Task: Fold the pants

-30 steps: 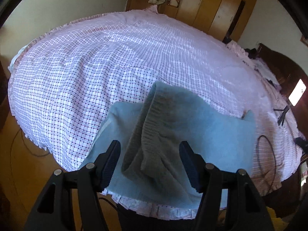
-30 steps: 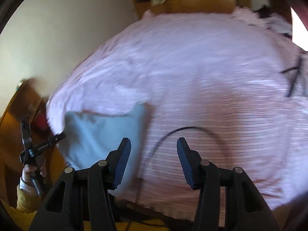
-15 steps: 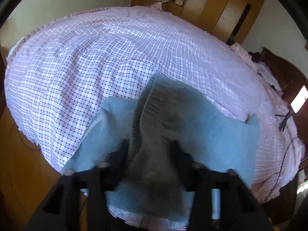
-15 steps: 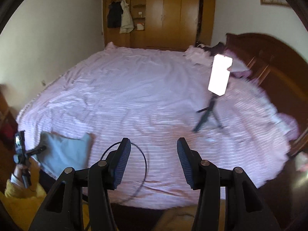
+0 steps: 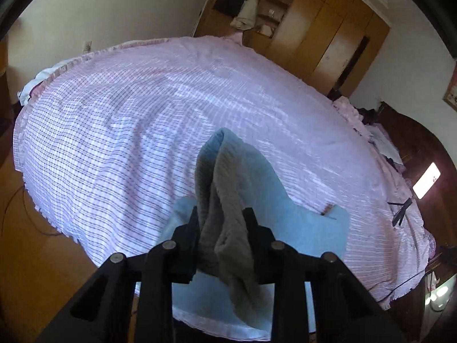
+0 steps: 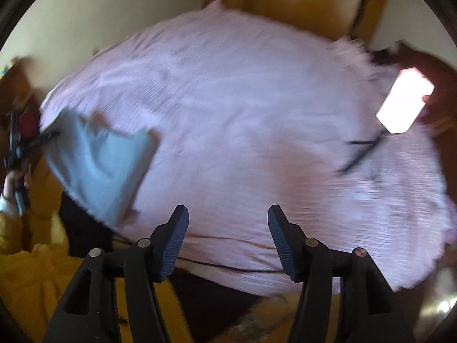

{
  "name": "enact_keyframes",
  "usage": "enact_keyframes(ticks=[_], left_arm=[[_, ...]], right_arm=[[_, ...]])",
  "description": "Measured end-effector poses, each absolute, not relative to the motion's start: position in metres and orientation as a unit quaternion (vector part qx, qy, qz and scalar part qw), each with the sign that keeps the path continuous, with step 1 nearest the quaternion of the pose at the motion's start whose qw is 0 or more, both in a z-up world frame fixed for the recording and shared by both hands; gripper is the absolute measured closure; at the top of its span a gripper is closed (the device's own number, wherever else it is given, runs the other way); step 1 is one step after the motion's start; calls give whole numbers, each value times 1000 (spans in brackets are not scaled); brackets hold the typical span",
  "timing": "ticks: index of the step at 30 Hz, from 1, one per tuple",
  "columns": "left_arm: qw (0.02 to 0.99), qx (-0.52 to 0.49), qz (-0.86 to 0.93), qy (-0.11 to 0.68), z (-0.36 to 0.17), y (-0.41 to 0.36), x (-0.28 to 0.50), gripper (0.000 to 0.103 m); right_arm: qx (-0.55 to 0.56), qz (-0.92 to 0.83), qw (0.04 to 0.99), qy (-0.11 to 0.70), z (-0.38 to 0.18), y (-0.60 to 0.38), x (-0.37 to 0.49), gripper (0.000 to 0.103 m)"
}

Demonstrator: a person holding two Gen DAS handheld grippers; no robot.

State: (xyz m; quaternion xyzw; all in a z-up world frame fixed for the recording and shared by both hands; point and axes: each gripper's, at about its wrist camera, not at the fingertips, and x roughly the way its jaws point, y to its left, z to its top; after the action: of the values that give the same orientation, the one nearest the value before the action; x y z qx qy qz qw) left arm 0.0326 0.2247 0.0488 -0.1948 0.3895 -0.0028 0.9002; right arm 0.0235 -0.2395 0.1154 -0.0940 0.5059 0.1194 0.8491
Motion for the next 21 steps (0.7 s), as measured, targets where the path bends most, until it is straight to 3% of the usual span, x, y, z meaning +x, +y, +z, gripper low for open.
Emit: enact_keyframes(ticks=[9, 14, 21], left_arm=[[868, -167, 43, 466, -23, 242, 56, 63], [869, -171, 47, 461, -24, 249, 49, 53], [881, -123, 76, 451, -4, 255, 24, 53]], right_arm=[[-60, 218, 805, 549, -8, -144, 61, 52], [-14, 232, 807, 543, -29, -134, 76, 52], [75, 232, 808, 537, -46, -142, 95, 52]])
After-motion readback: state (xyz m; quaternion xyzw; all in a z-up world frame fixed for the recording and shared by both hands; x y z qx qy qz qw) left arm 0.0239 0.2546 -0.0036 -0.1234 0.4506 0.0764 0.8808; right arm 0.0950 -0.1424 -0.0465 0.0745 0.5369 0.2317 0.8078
